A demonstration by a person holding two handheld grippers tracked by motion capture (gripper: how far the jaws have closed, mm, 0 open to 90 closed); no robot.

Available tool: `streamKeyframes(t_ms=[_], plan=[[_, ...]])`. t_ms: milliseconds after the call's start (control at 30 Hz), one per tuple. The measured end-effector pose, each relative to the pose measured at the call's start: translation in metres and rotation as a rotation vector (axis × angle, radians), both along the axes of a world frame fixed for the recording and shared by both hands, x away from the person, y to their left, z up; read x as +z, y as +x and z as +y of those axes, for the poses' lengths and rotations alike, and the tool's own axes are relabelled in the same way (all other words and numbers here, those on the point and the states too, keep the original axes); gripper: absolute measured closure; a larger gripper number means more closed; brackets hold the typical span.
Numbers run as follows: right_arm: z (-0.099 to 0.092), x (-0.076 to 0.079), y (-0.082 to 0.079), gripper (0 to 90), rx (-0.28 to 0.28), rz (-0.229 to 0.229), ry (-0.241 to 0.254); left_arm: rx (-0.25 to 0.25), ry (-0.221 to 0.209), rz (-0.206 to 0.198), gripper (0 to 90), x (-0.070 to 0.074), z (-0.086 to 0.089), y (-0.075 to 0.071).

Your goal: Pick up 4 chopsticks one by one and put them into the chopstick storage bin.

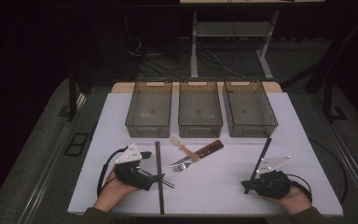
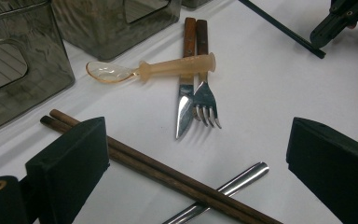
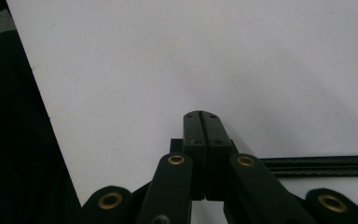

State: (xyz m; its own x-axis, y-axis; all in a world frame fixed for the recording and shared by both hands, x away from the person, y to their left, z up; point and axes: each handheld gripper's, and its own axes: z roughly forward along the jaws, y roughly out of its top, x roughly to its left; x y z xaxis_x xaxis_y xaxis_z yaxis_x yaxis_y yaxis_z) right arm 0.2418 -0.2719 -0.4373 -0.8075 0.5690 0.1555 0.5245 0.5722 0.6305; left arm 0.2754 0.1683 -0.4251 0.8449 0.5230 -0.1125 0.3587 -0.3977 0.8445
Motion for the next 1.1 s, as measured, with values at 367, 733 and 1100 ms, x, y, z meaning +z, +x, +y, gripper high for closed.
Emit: streamKeyframes(t_ms=[367,733,1100], plan=[[0.0041,-0.0027,-0.0003,89.3,0.014,0.015,-0.024,-0.001,0.001,0.001,4.7,-0.0004,-0.0003,0.0004],[0.0043,-0.0035,-0.0014,89.3,0.028,0.024,-0.048,-0.002,0.001,0.001,4.7,-0.0002,-0.0005,0.0001],[0.0004,-0.0029,-0.0034,89.3,0.018,0.028,-0.058,-0.007,0.004,0.003,4.8,-0.0007,-0.0008,0.0002]])
